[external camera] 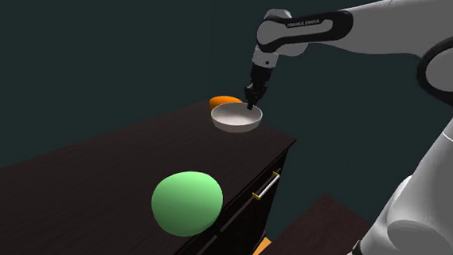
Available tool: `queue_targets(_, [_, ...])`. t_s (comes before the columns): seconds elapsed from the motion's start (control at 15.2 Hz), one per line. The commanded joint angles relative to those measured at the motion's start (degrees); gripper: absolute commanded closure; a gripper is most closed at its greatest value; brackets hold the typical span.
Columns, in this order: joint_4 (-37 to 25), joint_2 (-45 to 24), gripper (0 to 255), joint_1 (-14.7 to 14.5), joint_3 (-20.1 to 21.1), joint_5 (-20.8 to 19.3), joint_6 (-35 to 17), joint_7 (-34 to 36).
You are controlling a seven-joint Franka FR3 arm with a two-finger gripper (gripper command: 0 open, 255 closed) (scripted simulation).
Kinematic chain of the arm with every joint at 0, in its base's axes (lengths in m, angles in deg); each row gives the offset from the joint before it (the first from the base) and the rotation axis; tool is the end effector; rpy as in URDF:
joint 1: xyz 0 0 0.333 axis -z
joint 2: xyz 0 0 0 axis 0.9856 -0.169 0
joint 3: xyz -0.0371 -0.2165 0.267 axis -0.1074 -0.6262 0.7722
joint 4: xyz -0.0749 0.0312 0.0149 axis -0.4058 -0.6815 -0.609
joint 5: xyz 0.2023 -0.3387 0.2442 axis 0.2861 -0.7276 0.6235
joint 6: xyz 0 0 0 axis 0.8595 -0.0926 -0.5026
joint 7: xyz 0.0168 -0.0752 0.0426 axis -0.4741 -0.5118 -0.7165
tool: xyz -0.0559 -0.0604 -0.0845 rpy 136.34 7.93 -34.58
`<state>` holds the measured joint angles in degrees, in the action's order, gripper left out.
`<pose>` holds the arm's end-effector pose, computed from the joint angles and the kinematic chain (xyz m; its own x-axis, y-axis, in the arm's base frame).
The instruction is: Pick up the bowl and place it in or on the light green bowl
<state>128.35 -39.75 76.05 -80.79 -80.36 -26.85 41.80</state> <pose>0.6378 -0.0210 0.5354 0.9887 0.1414 0.0489 0.1468 -0.9799 -0.1350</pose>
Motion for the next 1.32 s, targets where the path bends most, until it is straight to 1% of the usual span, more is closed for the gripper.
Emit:
queue_targets(0.0, [2.1, 1.8, 255, -1.2, 1.2, -0.3, -0.7, 2.4])
queue_targets(0.26, [6.1, 5.6, 255, -3.6, 3.9, -0.6, -1.6, 7.6])
queue_targets(0.59, [9.5, 9.1, 255, -6.5, 7.7, -0.5, -2.4, 14.2])
queue_targets(0.92, [11.2, 11.2, 255, -9.4, 11.8, -0.1, -2.9, 21.0])
queue_targets(1.25, [11.3, 11.9, 255, -12.3, 16.0, 0.3, -3.3, 27.9])
